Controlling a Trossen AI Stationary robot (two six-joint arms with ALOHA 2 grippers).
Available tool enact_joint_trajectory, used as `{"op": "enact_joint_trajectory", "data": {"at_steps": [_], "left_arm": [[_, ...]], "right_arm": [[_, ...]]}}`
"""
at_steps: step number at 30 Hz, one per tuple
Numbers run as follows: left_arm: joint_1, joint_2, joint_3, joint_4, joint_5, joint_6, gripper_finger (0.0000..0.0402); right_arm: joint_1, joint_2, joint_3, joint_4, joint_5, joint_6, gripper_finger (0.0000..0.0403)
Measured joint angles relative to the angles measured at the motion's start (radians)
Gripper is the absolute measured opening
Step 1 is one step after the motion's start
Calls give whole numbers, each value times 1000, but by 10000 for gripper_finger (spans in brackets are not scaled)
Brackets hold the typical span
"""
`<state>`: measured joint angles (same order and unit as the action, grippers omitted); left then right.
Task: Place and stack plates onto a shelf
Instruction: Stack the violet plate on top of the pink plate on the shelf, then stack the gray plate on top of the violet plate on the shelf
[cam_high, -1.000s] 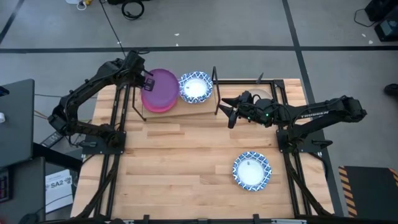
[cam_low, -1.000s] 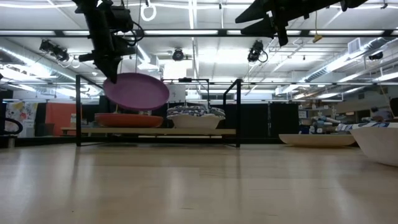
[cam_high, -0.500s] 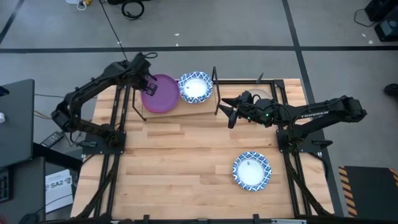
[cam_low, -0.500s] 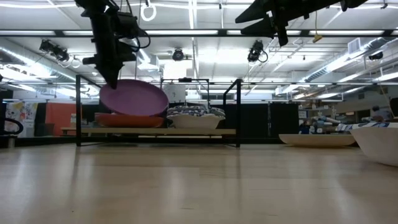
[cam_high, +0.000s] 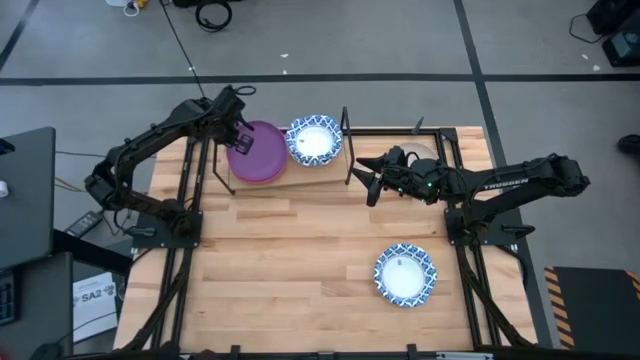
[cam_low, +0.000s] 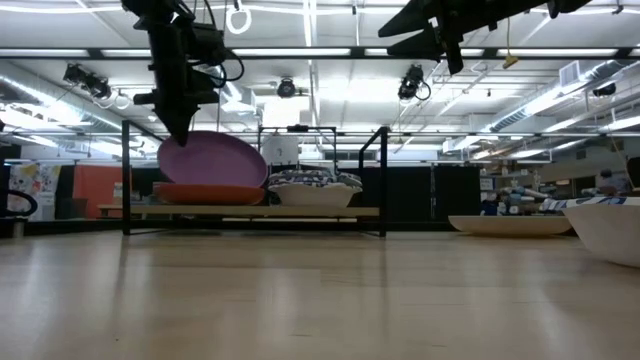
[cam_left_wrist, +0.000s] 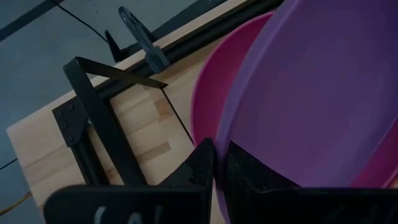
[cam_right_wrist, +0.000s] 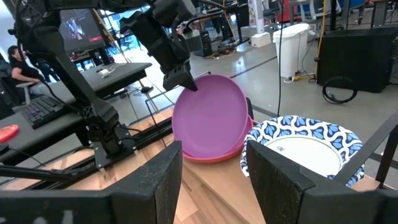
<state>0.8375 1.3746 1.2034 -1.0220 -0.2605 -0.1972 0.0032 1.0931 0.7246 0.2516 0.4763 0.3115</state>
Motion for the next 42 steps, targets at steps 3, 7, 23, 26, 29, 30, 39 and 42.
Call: {"op": "enact_joint_trajectory", "data": {"at_steps": [3,7,23,26,29,30,39,42], "left_arm": [[0,0,0,0,2,0,33],[0,0,0,1,17,0,61],[1,0,0,14,21,1,187],[1,0,0,27,21,2,189],[1,0,0,45,21,3,187],[1,0,0,53,21,3,187],[0,0,0,146,67,24,183],[-12,-8,0,197,123,56,183]], "right_arm": [[0,0,0,0,0,0,185],[0,0,0,0,0,0,185],[0,0,0,-10,0,0,185],[0,0,0,-25,0,0,185],[0,0,0,-35,0,0,185],[0,0,0,-36,0,0,185],[0,0,0,-80,0,-1,185],[-1,0,0,-95,0,-1,185]]}}
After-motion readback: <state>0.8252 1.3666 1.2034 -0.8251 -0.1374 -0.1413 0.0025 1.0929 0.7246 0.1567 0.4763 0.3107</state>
